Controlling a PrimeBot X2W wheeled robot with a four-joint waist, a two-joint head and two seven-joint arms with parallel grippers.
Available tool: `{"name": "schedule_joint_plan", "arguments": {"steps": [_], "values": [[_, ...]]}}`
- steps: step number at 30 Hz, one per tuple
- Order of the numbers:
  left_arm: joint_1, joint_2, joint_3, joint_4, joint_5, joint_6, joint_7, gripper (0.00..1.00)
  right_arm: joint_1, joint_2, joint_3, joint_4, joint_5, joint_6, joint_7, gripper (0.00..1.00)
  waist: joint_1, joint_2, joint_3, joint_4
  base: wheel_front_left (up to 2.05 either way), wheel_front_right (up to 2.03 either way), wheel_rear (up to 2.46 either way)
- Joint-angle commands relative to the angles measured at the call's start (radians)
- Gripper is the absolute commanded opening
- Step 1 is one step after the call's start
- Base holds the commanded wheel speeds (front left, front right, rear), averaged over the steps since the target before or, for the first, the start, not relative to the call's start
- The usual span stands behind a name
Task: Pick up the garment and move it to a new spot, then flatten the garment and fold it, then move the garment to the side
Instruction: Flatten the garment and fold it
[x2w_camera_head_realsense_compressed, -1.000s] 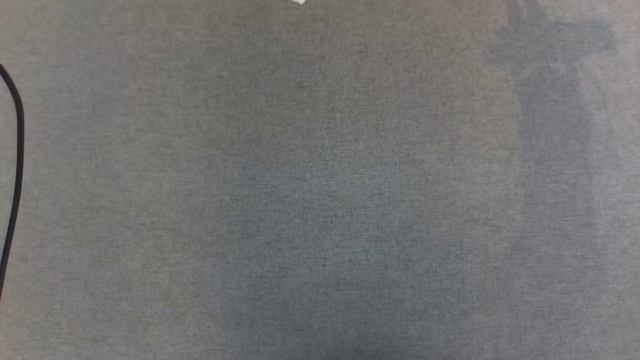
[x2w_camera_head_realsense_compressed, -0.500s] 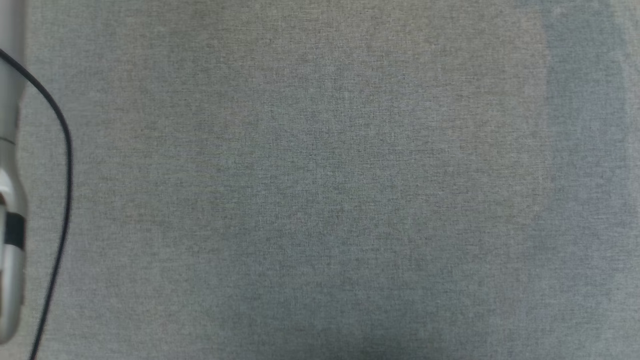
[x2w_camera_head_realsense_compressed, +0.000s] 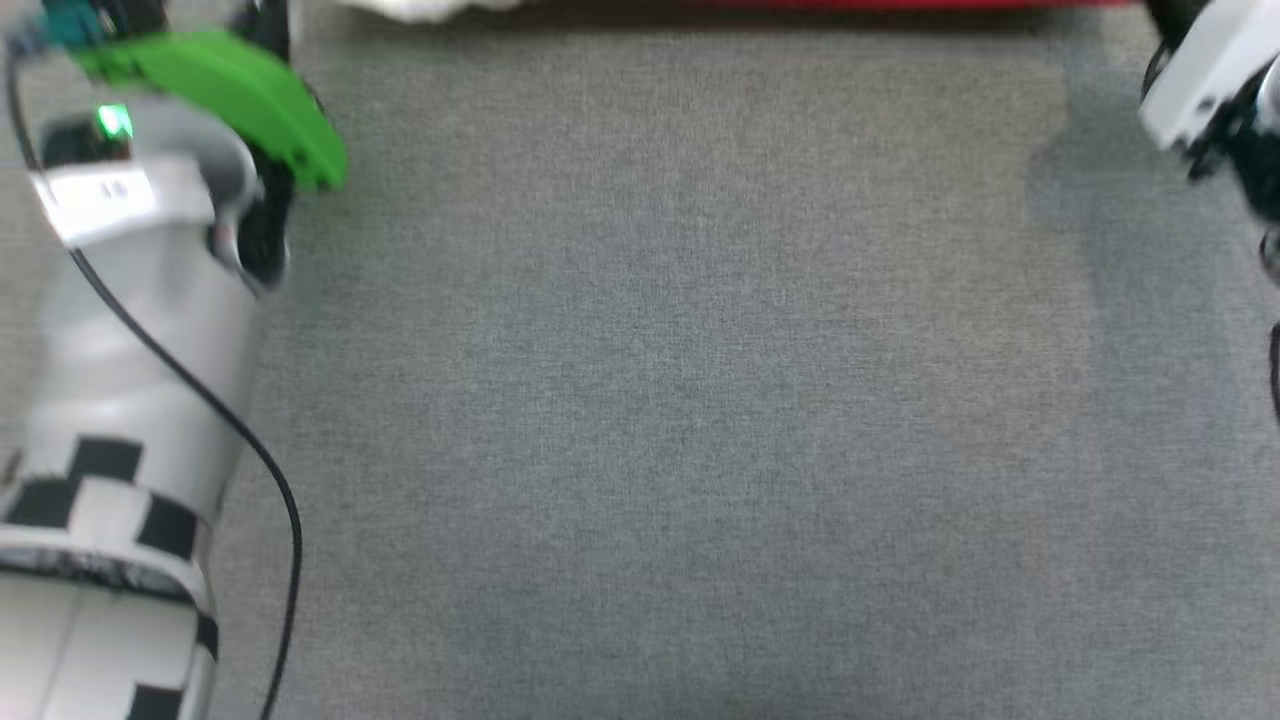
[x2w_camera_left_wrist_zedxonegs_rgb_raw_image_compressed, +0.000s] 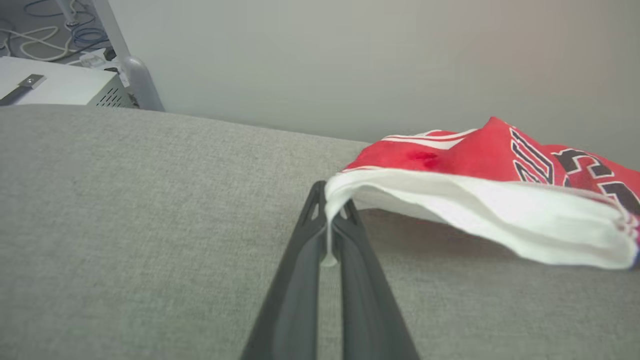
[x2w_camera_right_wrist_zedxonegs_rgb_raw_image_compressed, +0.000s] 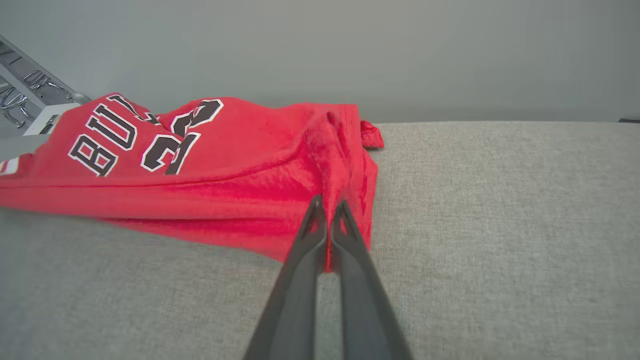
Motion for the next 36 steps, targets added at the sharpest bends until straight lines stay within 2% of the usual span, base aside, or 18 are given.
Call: {"name": "schedule_joint_plan", "arguments": {"steps": [1,11,19,27,36], "values": [[0.056,0.004,-0.002,0.008,-0.012,-0.005,-0.015,0.0,0.047,-0.015,0.006,-0.006,0.019,-0.002,-0.014,0.0,-0.0001,-0.0001,-0.059,0.007,0.0,0.0,0.0],[0.382,0.03,-0.001,-0.039,-0.038,-0.015,-0.067,0.0,0.315,-0.044,0.063,-0.056,0.099,-0.002,-0.055,0.0,-0.0001,-0.0001,-0.239,0.0,0.0,0.0,0.0],[0.642,0.048,0.01,-0.163,-0.065,0.016,-0.075,0.0,0.502,-0.085,0.07,-0.11,0.14,-0.002,-0.084,0.0,-0.0001,-0.0001,-0.349,0.008,0.0,0.0,0.0],[0.895,0.102,0.042,-0.395,-0.112,0.117,-0.028,0.0,0.682,-0.122,0.049,-0.18,0.15,-0.002,-0.104,0.0,-0.0001,-0.0001,-0.436,0.013,0.0,0.0,0.0],[1.208,0.196,0.085,-0.813,-0.152,0.31,0.069,0.0,0.889,-0.149,-0.025,-0.269,0.126,-0.002,-0.11,0.0,-0.0001,-0.0001,-0.494,0.022,0.0,0.0,0.0]]}}
